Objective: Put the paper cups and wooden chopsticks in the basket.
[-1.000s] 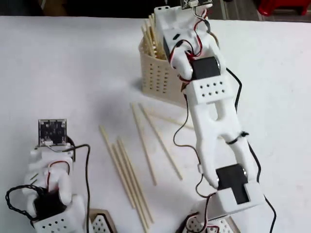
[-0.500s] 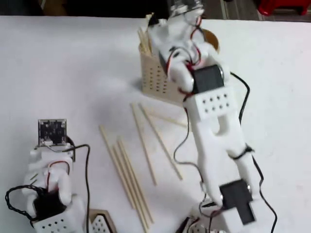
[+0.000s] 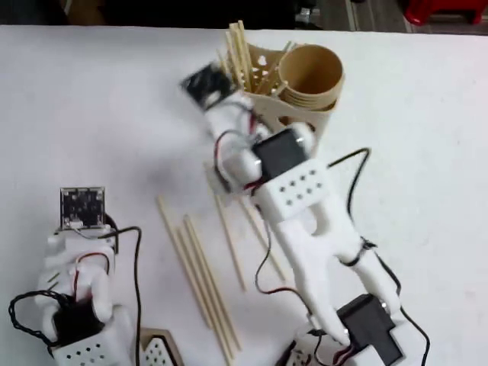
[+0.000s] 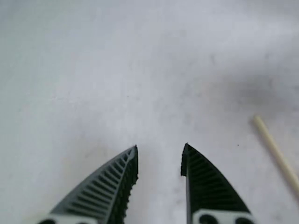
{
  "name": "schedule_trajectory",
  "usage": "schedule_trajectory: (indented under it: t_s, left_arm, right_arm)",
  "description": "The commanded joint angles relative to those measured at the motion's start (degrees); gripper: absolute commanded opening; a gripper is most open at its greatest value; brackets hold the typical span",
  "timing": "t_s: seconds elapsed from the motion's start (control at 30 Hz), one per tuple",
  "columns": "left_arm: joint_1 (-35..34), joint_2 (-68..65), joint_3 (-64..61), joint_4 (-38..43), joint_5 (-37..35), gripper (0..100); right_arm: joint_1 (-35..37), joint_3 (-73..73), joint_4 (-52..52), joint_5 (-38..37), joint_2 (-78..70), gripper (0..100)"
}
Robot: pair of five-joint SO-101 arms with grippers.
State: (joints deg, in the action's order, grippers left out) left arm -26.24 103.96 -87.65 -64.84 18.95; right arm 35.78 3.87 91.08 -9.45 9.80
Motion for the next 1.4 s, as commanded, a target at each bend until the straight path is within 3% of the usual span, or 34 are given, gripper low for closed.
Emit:
schedule_trajectory:
  t_s: [0.0,0.23,0.5,1.07,1.17,1.27,1.37]
  left_arm:
    - [-0.75,0.57,0.35,0.35,0.35,17]
    - [-6.02,0.57,0.18,3.16,-0.26,16]
    - [-6.02,0.57,0.18,3.16,-0.26,16]
    - [-5.85,0.57,0.09,3.16,-0.26,16]
    - [-5.85,0.57,0.09,3.08,-0.26,16]
    - [-5.85,0.57,0.09,3.08,-0.26,16]
    - [-5.85,0.57,0.09,3.08,-0.26,16]
  right_arm:
    - [5.76,-11.69,-2.33,1.49,2.77,9.8]
    - [15.52,-29.71,-17.63,9.14,2.33,13.9]
    - [16.48,-41.93,-36.44,10.37,2.24,14.1]
    - [18.33,-41.23,-43.30,13.19,-14.20,13.6]
    - [16.84,-39.82,-41.01,13.01,-14.90,8.6]
    - [14.37,-39.30,-40.31,8.62,-15.69,1.4]
    - [10.86,-39.30,-40.57,4.92,-15.78,2.0]
